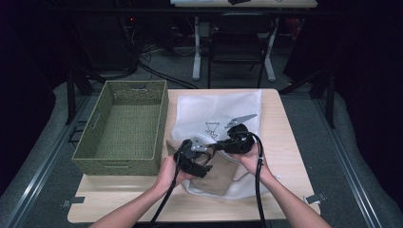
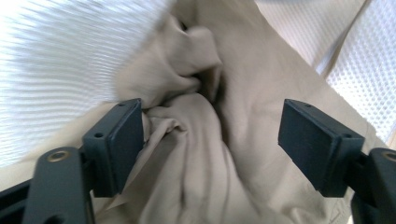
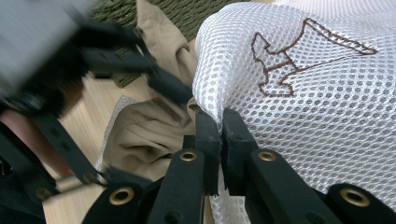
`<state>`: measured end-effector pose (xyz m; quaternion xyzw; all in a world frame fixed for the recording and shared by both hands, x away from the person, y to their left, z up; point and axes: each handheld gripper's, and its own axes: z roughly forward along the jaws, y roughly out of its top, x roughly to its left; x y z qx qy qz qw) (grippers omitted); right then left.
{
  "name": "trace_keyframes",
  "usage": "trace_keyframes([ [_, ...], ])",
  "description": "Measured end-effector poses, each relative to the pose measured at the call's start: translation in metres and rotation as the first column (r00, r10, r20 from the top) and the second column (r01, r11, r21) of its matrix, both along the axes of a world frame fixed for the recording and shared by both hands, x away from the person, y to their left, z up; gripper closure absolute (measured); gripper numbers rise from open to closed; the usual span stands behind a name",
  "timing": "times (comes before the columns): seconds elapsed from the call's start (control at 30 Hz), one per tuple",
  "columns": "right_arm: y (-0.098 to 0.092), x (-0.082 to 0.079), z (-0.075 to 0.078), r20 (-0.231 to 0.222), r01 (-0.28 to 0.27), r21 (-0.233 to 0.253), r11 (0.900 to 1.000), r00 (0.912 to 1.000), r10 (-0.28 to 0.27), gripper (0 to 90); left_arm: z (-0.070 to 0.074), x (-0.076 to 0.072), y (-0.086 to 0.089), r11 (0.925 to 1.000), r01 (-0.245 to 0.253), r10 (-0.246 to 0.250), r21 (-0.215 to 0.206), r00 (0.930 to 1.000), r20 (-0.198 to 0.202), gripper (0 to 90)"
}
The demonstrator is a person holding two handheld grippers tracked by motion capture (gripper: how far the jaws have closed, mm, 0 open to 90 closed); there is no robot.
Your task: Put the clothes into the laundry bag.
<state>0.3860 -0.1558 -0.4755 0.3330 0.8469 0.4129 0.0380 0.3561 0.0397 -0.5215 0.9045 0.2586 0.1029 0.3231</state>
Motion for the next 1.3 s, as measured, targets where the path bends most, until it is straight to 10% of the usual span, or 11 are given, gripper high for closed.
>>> trace_keyframes([
  [0.13, 0.001, 0.001, -0.001, 0.002, -0.004, 0.004, 1.000, 1.0000, 0.004, 87.5, -0.014, 0.005, -0.016, 0.9994, -0.018, 0.018, 0.029, 0.9998, -0.007, 34.5],
  [0.37, 0.004, 0.000, 0.001, -0.003, -0.008, 0.018, 1.000, 1.0000, 0.008, 87.7, -0.016, 0.011, -0.022, 0.9994, -0.024, 0.025, -0.023, 0.9997, 0.009, 85.9],
  [0.6, 0.004, -0.004, 0.012, 0.016, -0.011, 0.079, 0.997, 0.9998, 0.010, 87.8, -0.002, 0.014, -0.019, 0.9860, -0.101, 0.113, -0.133, 0.9892, 0.092, 88.7],
  [0.73, 0.003, -0.003, 0.013, 0.008, -0.011, 0.088, 0.996, 0.9999, 0.011, 87.8, -0.008, 0.021, -0.022, 0.9859, -0.111, 0.118, -0.125, 0.9918, 0.048, 86.9],
  [1.0, -0.005, 0.003, 0.002, -0.022, 0.009, 0.048, 0.999, 0.9997, -0.008, 87.5, 0.002, 0.013, -0.013, 0.9958, -0.040, 0.041, -0.082, 0.9992, 0.003, 52.1],
  [1.3, -0.005, 0.004, 0.002, -0.012, 0.009, 0.037, 0.999, 0.9999, -0.009, 87.4, 0.033, -0.009, 0.019, 0.9975, -0.048, 0.053, -0.051, 0.9951, 0.083, 31.3],
])
